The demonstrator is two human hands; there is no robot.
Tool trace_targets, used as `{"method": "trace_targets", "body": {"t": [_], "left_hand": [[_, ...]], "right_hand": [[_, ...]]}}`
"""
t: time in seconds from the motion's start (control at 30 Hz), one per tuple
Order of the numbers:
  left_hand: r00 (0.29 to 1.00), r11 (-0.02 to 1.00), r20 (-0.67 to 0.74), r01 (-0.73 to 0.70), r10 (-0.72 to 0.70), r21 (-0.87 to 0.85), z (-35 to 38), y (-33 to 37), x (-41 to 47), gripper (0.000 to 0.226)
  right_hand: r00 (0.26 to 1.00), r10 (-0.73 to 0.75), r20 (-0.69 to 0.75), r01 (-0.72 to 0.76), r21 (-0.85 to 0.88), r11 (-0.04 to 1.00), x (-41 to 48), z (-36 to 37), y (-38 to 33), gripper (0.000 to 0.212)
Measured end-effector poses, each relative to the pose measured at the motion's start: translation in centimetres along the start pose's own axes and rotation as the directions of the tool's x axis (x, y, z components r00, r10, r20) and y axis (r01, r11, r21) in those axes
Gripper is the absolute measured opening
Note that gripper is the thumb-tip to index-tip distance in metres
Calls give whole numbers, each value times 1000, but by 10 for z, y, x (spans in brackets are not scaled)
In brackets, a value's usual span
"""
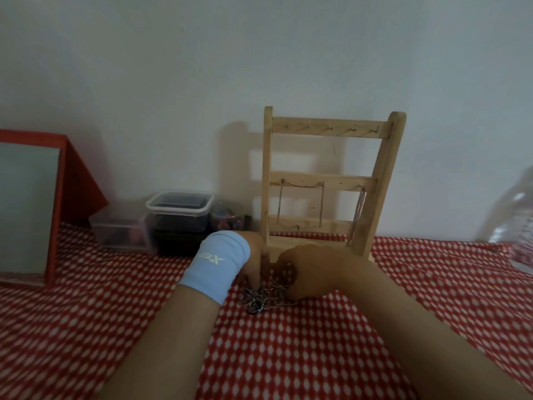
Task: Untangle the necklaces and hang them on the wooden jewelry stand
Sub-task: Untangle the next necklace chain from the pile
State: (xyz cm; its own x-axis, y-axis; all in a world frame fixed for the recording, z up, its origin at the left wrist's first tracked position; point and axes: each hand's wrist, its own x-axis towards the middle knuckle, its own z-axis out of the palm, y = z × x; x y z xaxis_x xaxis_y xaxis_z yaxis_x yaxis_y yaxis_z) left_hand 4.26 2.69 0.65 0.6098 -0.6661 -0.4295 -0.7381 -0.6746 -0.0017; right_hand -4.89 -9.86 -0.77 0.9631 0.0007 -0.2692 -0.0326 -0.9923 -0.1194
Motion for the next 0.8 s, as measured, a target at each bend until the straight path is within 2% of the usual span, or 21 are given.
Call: {"method": "trace_targets", "body": {"t": [0.13,0.2,0.23,0.3,0.37,0.43,0.5,0.53,0.57,0.6,0.63,0.73,0.77,0.8], "left_hand": [[1000,1000,21,3,-3,-8,-1,-4,0,41],[1000,998,4,-14,15,-65,-3,-4,-2,40],[999,993,-19,-42,40,-110,-6,-3,-5,39],[989,969,-78,-141,127,-205,-11,-2,-9,29],[976,927,-129,-207,174,-313,-14,-2,-10,14],[973,802,-157,-230,172,-551,-12,-2,-10,15],[964,555,-158,-254,216,-792,-10,-2,-10,26],[952,440,-159,-265,263,-858,-9,-2,-12,26],[942,377,-169,-275,291,-884,-9,-2,-13,24],[940,365,-191,-290,283,-885,-9,-1,-14,22],[946,402,-202,-293,252,-868,-10,0,-15,22],[966,637,-215,-255,142,-728,-14,-5,-15,33],[966,687,-216,-252,141,-681,-14,-9,-15,35],[965,695,-216,-260,151,-671,-14,-12,-16,34]], "right_hand": [[999,26,25,-28,58,998,2,2,7,46],[998,33,45,-36,81,996,2,1,11,45],[999,13,39,-16,99,995,2,0,13,40],[999,-38,2,37,184,982,0,-5,14,16],[993,-72,-89,93,253,963,-5,-15,16,13],[979,-69,-190,128,321,938,-12,-27,20,13],[960,-20,-279,144,431,891,-20,-37,26,13],[951,0,-308,152,471,869,-23,-41,29,10],[943,13,-333,163,496,853,-26,-44,31,8],[934,21,-358,174,502,847,-29,-47,33,7],[924,29,-381,180,500,847,-31,-50,35,7],[904,52,-424,161,452,877,-35,-54,37,12],[901,54,-431,154,434,887,-36,-55,37,14],[897,53,-438,151,418,896,-38,-56,37,16]]}}
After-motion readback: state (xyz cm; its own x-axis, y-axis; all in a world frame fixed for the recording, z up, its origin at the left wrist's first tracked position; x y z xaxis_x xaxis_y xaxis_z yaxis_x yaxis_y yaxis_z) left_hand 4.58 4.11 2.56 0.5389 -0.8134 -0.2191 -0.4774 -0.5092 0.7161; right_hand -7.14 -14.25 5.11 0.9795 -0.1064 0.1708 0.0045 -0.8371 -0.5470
